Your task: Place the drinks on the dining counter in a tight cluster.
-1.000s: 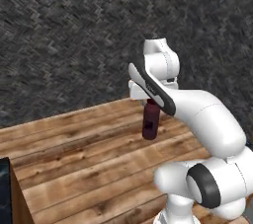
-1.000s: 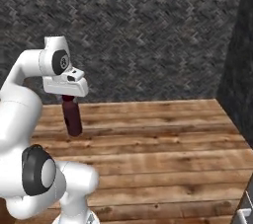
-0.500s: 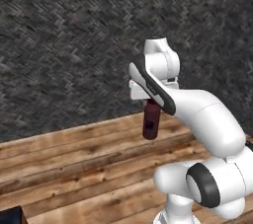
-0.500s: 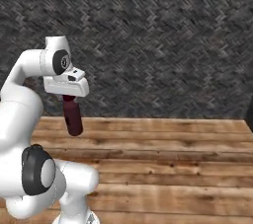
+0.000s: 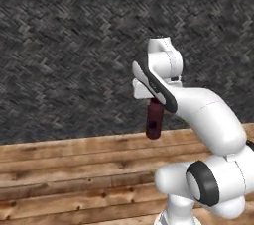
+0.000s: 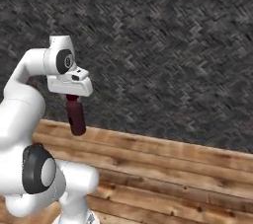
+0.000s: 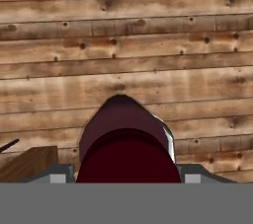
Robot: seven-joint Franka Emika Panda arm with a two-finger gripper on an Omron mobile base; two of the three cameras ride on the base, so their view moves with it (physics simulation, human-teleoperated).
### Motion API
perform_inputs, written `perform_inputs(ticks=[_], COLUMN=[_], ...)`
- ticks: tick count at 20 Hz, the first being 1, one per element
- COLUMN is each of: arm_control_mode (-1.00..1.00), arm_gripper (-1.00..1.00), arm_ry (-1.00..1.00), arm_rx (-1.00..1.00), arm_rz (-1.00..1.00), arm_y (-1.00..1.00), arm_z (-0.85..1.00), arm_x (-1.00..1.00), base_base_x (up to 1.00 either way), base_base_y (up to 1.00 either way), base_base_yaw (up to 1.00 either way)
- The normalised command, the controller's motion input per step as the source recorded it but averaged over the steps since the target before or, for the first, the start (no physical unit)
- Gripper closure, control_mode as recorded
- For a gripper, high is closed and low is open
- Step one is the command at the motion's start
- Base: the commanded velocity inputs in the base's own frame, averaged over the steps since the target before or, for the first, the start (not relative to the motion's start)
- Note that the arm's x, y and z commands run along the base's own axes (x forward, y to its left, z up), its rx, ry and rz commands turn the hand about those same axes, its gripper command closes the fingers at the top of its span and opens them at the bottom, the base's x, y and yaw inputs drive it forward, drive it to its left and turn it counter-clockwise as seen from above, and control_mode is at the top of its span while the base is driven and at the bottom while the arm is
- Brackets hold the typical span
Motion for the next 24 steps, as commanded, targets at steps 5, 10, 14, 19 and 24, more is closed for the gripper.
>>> perform_inputs(ticks=[5,10,14,19,24], arm_control_mode=[1.0,1.0,1.0,1.0,1.0], arm_gripper=[1.0,1.0,1.0,1.0,1.0], arm_ry=[0.0,0.0,0.0,0.0,0.0], arm_rx=[0.0,0.0,0.0,0.0,0.0], arm_rz=[0.0,0.0,0.0,0.0,0.0], arm_y=[0.0,0.0,0.0,0.0,0.0], arm_z=[0.0,0.0,0.0,0.0,0.0], arm_x=[0.0,0.0,0.0,0.0,0.0], base_base_x=[0.67,0.65,0.63,0.64,0.72], base_base_y=[0.06,0.05,0.04,0.04,0.02], base_base_yaw=[0.51,0.51,0.52,0.46,0.4])
